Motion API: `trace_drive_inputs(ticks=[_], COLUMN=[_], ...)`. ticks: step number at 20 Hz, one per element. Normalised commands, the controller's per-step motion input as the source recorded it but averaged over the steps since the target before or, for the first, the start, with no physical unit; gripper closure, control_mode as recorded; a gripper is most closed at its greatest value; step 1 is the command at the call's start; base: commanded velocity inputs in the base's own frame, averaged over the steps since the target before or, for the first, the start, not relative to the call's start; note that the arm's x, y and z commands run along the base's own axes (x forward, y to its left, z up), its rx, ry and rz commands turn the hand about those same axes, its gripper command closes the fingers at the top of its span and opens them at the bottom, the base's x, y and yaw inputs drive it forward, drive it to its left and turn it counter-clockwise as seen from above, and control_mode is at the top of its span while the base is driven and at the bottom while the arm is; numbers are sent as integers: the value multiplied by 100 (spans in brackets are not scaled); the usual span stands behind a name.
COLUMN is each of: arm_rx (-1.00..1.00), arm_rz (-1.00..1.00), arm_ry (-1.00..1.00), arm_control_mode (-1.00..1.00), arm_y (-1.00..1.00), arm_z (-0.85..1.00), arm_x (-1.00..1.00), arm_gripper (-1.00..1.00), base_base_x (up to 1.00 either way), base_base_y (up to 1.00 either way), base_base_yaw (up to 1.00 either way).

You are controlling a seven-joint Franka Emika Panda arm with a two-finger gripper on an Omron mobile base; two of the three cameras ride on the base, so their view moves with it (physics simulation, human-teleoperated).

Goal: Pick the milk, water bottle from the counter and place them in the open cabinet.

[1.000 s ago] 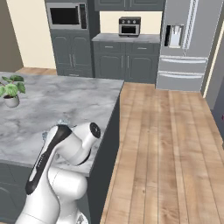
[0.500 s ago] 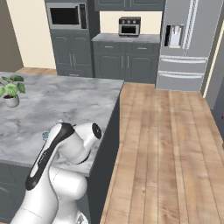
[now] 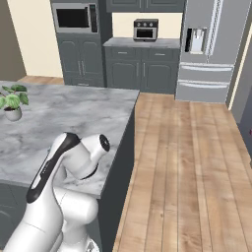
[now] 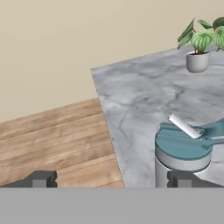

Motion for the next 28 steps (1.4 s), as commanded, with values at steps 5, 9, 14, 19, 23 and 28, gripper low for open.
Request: trace_drive_inputs(ticks=[5,9,14,19,23,28], arm_rx=[2,1,1,1,3,3], arm_rz=[0,0,0,0,0,0], arm_ry=[2,1,1,0,0,2], arm_control_mode=[-100,-100,-100,-100,-100,-100], arm_y=[10,14,11,7,5,9], arm_z=[-47,-42,-42,-42,-34,-31], arm_x=[15,9,8,10,9,18], arm_gripper=[-100,-100,-100,-100,-100,-100], base_base_x=[0,0,0,0,0,0], base_base_y=[0,0,0,0,0,0], base_base_yaw=[0,0,0,0,0,0])
